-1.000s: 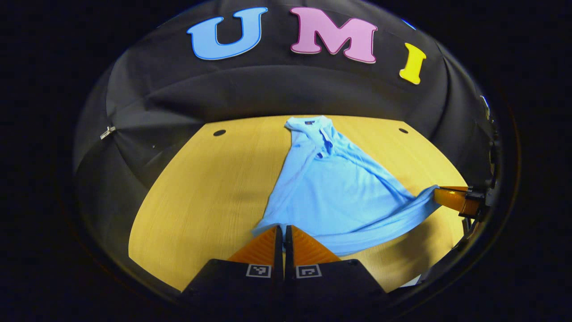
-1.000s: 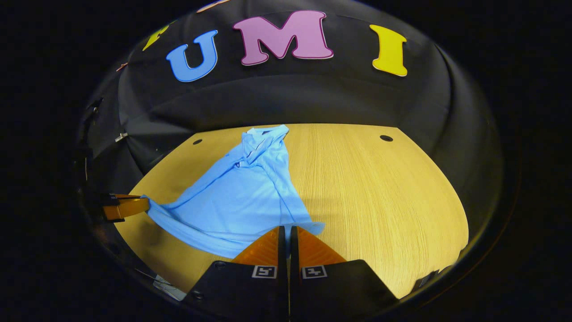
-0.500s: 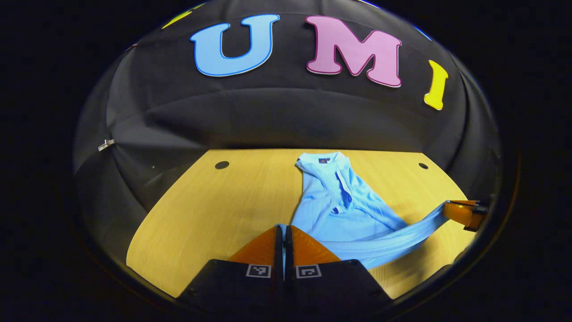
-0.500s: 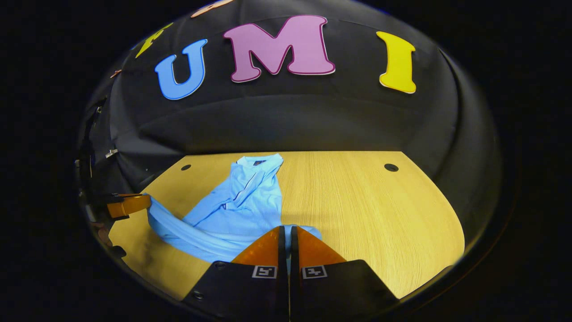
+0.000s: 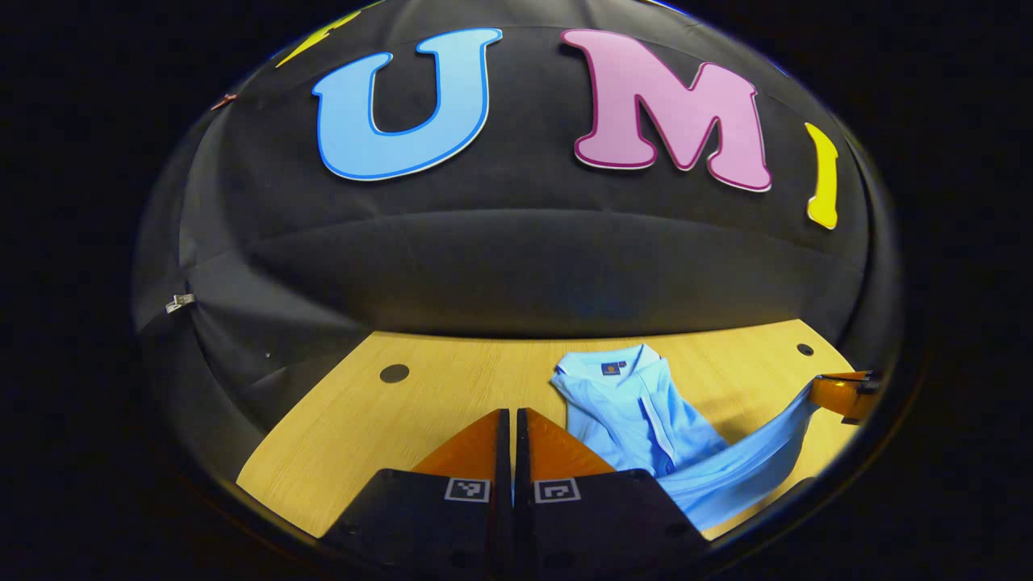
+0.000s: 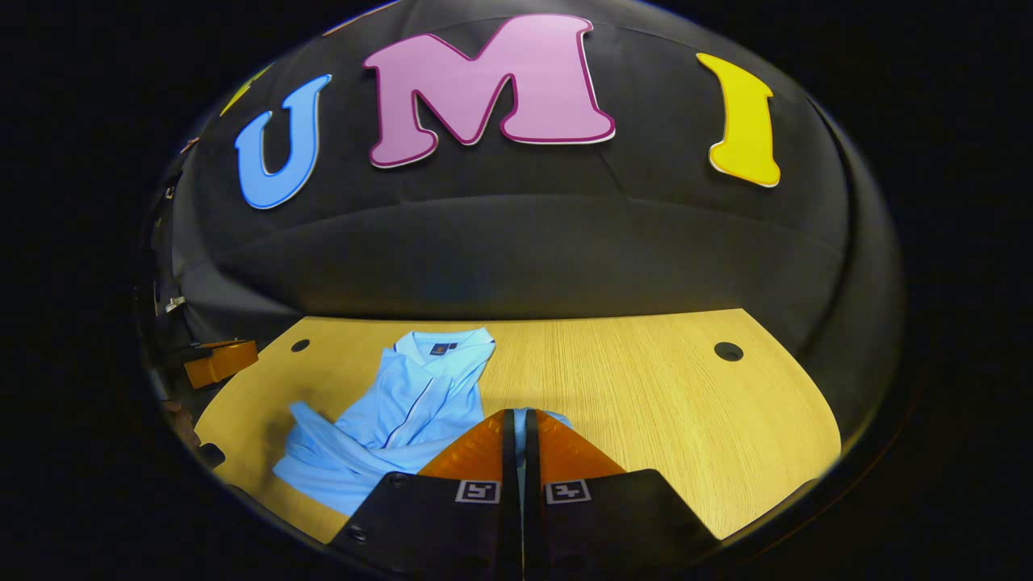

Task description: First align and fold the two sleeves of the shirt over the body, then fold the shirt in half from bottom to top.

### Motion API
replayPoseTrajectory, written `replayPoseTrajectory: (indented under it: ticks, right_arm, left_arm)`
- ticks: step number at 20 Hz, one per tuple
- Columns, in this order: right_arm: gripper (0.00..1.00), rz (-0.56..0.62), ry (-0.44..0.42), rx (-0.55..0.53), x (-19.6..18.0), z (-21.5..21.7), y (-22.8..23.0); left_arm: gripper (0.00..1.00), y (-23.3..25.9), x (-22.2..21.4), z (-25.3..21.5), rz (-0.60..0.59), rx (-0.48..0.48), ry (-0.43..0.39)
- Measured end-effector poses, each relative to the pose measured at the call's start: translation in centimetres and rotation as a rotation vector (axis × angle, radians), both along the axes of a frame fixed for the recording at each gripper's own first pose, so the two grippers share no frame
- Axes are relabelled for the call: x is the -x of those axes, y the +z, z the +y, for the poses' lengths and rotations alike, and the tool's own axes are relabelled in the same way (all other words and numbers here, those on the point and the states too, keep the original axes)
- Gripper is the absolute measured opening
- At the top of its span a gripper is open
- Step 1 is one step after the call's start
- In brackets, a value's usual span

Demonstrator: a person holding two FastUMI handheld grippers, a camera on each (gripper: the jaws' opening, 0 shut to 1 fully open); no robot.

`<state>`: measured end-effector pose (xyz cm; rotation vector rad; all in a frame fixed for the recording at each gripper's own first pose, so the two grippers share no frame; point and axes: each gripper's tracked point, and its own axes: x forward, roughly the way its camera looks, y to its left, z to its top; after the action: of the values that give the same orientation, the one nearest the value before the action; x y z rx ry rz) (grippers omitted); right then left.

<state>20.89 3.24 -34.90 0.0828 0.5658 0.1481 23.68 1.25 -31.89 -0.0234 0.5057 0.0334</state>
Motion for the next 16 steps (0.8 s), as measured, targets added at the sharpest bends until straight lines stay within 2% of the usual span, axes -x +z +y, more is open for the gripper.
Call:
replayPoseTrajectory:
  ticks: [1,7,9,10,11,13,16]
  right_arm:
    - [0.06,0.001,-0.002,0.007,-1.2,0.1,-0.5]
    - [0.05,0.049,-0.012,0.018,-4.6,1.4,-3.9]
    - [0.06,0.075,-0.006,0.028,-5.4,1.8,-4.9]
    - [0.05,0.085,0.001,0.034,-5.5,1.9,-5.3]
    - [0.06,0.088,0.006,0.037,-5.6,2.0,-5.5]
    - [0.06,0.085,0.021,0.049,-5.2,2.2,-5.4]
    - [0.06,0.069,0.051,0.07,-5.0,2.7,-5.2]
  left_arm:
    - [0.06,-0.3,-0.9,0.4,0.005,-0.001,0.012]
    - [0.06,-5.8,-2.8,0.1,0.082,0.046,0.037]
    - [0.06,-7.0,-3.5,-0.3,0.091,0.046,0.023]
    - [0.1,-7.4,-3.3,-0.7,0.103,0.058,0.015]
    - [0.06,-7.4,-2.3,-1.1,0.119,0.08,0.004]
    - [0.06,-7.8,1.2,-2.0,0.18,0.135,-0.041]
    - [0.06,-10.3,6.2,-1.9,0.308,0.116,-0.099]
